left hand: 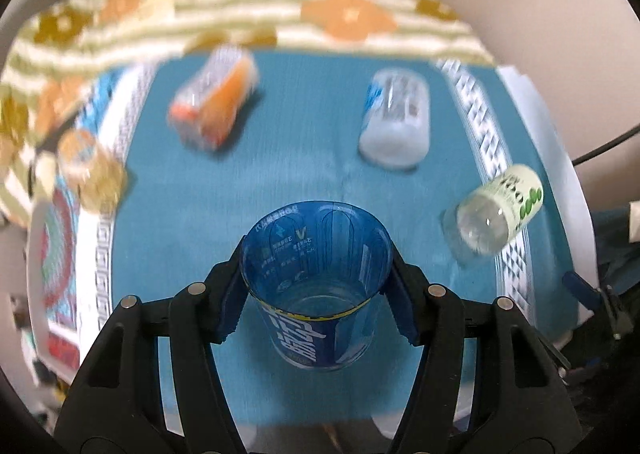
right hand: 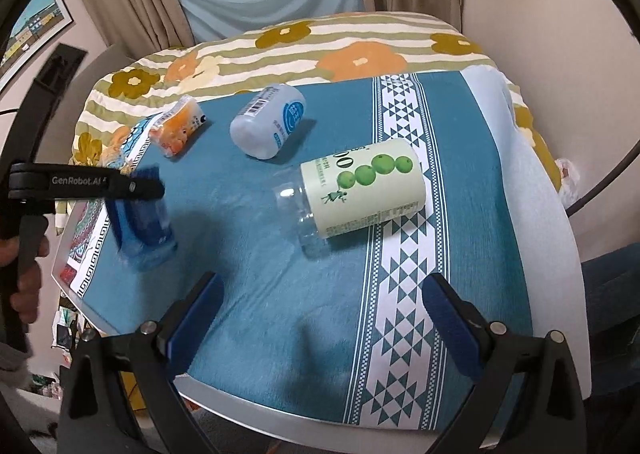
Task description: Flip cup upright
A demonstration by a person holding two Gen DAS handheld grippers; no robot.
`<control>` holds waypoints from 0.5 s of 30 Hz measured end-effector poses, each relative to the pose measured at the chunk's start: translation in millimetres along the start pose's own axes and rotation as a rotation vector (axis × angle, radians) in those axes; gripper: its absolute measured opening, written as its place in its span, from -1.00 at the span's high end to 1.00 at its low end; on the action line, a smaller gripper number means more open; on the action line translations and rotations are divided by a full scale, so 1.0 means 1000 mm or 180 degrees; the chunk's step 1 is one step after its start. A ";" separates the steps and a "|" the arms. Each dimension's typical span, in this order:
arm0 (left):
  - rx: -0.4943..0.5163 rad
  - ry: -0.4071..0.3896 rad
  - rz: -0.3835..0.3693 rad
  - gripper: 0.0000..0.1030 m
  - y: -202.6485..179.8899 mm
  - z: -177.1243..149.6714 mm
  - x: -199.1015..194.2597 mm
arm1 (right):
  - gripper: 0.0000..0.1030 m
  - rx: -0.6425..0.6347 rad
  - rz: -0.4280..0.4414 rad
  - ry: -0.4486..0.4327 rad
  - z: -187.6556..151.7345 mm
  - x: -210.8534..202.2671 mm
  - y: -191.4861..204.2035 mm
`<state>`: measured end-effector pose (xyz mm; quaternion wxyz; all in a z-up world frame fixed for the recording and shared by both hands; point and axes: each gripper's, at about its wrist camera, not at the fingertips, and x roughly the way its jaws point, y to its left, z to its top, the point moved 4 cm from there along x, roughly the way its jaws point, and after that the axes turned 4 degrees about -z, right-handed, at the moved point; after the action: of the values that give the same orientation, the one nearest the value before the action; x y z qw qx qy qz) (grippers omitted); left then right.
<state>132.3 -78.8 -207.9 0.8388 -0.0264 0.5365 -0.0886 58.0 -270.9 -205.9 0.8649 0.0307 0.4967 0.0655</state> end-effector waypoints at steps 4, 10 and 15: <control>0.0101 -0.0432 0.0058 -0.27 -0.009 -0.002 0.009 | -0.93 -0.0031 -0.0047 -0.0038 -0.007 0.003 0.002; 0.0153 -0.0724 0.0024 -0.27 -0.013 -0.018 0.018 | -0.93 0.0014 -0.0092 -0.0031 -0.014 0.010 0.005; 0.0191 -0.0811 0.0030 -0.27 -0.016 -0.033 0.017 | -0.93 0.0032 -0.0108 -0.0006 -0.019 0.014 0.006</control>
<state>107.7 -95.4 -234.3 0.9010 -0.0098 0.4228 -0.0965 48.3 -263.1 -226.3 0.8662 0.0267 0.4967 0.0483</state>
